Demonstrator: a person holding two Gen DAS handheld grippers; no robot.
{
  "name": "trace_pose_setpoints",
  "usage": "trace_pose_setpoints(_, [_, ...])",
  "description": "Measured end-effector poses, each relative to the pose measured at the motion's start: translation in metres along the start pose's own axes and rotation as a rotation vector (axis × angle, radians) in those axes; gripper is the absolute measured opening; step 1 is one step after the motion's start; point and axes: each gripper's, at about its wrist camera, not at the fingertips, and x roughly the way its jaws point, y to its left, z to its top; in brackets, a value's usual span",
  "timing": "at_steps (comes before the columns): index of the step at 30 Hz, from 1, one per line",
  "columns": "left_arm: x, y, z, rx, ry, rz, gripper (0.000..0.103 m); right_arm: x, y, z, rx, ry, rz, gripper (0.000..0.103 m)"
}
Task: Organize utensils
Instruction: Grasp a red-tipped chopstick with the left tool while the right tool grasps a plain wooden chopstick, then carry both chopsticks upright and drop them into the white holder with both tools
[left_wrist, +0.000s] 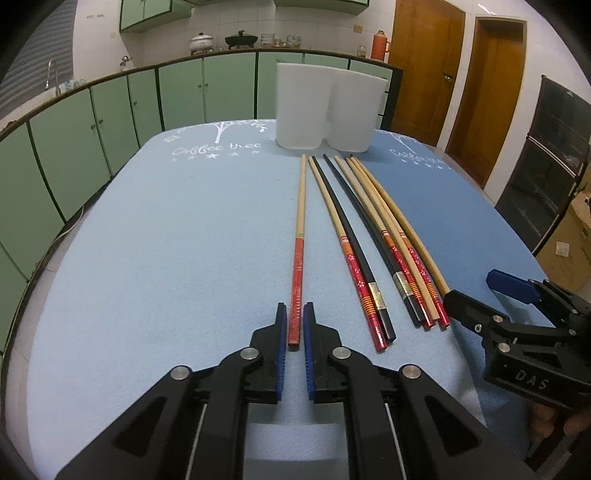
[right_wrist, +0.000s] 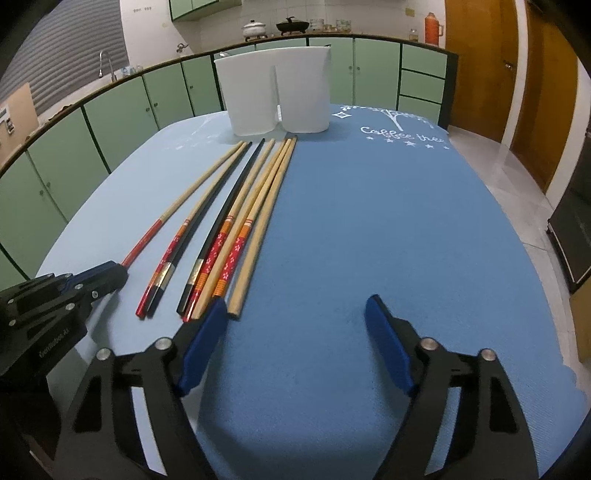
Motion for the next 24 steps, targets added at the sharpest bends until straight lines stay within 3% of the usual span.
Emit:
trace_pose_setpoints(7, [0.0,-0.002,-0.001,0.007,-0.004,0.005,0.011,-0.001,0.0,0.0,-0.01,-0.018,0.0,0.027])
trace_pose_setpoints(11, [0.0,-0.005,-0.001,0.007,-0.006,0.001,0.011,0.0,-0.002,0.0,0.012,-0.022,0.016,0.021])
trace_pose_setpoints(15, [0.0,-0.012,-0.001,0.019,-0.007,0.002,0.007,0.0,-0.001,-0.001,0.009,-0.02,0.036,0.006])
trace_pose_setpoints(24, [-0.011,-0.021,0.002,0.018,-0.022,0.008,0.006,-0.015,-0.012,0.005,0.023,-0.026,0.056,0.006])
